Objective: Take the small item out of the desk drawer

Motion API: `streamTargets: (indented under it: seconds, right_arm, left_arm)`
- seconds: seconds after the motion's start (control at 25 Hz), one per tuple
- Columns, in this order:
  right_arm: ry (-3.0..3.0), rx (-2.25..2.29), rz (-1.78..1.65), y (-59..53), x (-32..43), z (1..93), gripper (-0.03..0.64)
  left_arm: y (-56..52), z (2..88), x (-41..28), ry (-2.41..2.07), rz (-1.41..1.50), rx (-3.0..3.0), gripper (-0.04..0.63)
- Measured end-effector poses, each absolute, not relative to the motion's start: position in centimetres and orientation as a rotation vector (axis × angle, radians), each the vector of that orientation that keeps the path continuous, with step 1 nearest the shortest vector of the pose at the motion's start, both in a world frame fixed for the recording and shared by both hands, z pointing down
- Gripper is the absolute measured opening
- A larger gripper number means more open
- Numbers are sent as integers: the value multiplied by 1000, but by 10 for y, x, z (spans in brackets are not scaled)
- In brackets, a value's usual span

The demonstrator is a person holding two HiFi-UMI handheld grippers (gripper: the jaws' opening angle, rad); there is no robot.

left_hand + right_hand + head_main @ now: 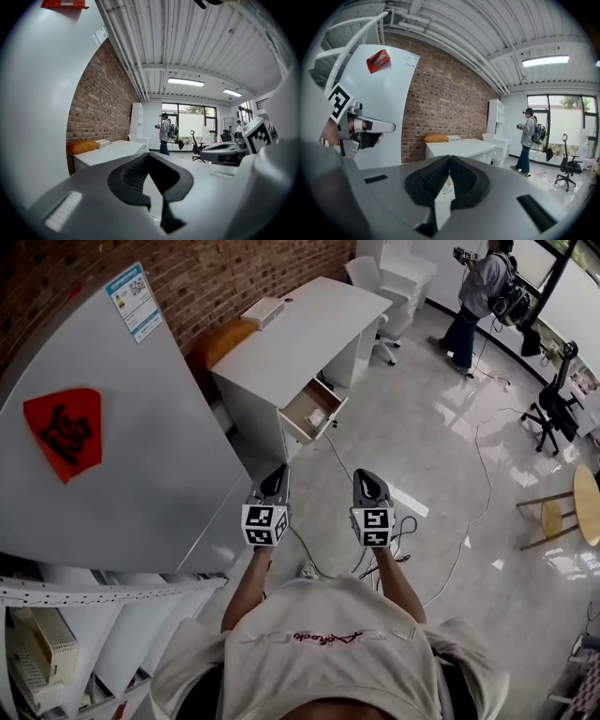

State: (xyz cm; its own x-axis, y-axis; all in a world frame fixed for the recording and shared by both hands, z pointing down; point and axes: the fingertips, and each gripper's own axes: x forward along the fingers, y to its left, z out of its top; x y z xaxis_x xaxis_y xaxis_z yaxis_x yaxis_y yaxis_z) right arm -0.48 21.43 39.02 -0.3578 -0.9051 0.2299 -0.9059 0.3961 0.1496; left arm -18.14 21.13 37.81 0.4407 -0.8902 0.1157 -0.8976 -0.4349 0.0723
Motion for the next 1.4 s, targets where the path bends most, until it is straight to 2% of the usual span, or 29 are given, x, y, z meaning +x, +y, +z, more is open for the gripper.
streamTargets:
  seconds: [0.48, 1.4]
  right_arm:
    - [-2355, 1639, 13, 142, -22, 396, 12]
    - [-2320, 1668, 83, 72, 11, 424, 12]
  left_arm:
    - [130, 382, -197, -1543, 95, 2605, 9]
    - [54, 401, -168, -1506, 140, 2607, 9]
